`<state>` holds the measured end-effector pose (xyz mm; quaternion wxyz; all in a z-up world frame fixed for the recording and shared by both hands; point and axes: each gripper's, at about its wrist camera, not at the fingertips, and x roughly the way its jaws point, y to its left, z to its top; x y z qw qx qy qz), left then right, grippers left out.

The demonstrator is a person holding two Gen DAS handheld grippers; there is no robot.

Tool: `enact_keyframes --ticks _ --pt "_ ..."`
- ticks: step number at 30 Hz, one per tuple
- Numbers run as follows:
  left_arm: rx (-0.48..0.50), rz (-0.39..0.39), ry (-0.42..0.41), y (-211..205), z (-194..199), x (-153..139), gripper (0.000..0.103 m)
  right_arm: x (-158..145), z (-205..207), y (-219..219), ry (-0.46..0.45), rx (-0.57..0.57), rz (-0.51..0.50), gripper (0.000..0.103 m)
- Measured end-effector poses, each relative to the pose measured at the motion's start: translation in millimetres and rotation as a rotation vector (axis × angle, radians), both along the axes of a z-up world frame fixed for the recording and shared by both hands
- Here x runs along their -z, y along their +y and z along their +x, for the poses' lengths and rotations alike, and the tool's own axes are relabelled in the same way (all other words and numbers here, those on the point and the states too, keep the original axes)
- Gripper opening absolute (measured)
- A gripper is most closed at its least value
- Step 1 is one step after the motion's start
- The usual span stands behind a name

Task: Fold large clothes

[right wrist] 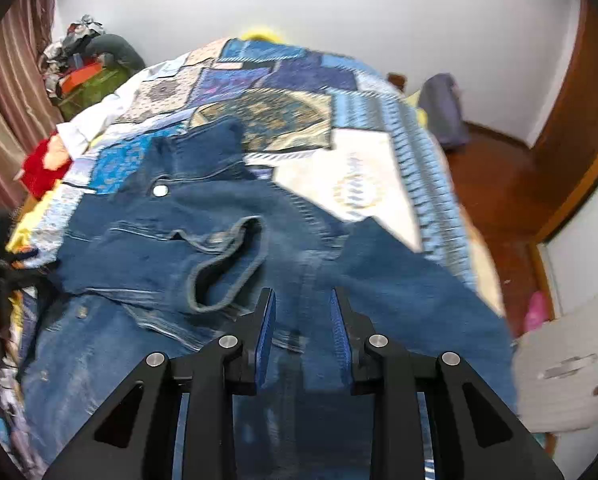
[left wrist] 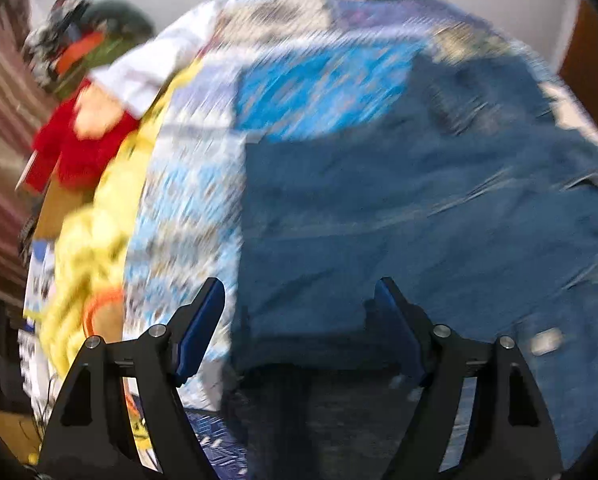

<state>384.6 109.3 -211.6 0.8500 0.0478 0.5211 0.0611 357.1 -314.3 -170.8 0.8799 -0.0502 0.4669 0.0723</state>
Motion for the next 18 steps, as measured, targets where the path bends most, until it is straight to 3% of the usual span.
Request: enact_keyframes --ticks 4,8,10,11,12,14,18 --pt "0.113 -0.020 -0.068 -50.4 9.8 -33.5 0.077 11.5 -3.2 -28.1 0.036 0.034 -0.024 0.024" --pt "0.216 -0.044 -0.097 -98.9 18.4 -44.1 0.078 51.6 -0.1 -52.4 0.171 0.077 -0.057 0.024" --pt "0.271 -0.051 -0.088 -124.9 20.4 -43.2 0.078 74.1 0.7 -64.4 0.213 0.116 -0.124 0.025" --pt "0.299 -0.055 -0.078 -136.2 21.4 -40.7 0.078 77.9 -0.7 -69.1 0.204 0.125 -0.133 0.043" --pt "0.332 -0.061 -0.064 -152.2 21.8 -37.1 0.078 78.1 -2.8 -73.6 0.177 0.146 -0.165 0.074" --pt "0.376 -0.073 -0.046 -175.0 20.0 -32.9 0.078 76.8 -8.6 -83.8 0.119 0.194 -0.250 0.103" --pt "0.492 -0.106 0.010 -226.8 13.1 -18.1 0.078 78.2 -19.7 -114.3 0.163 0.223 -0.108 0.103"
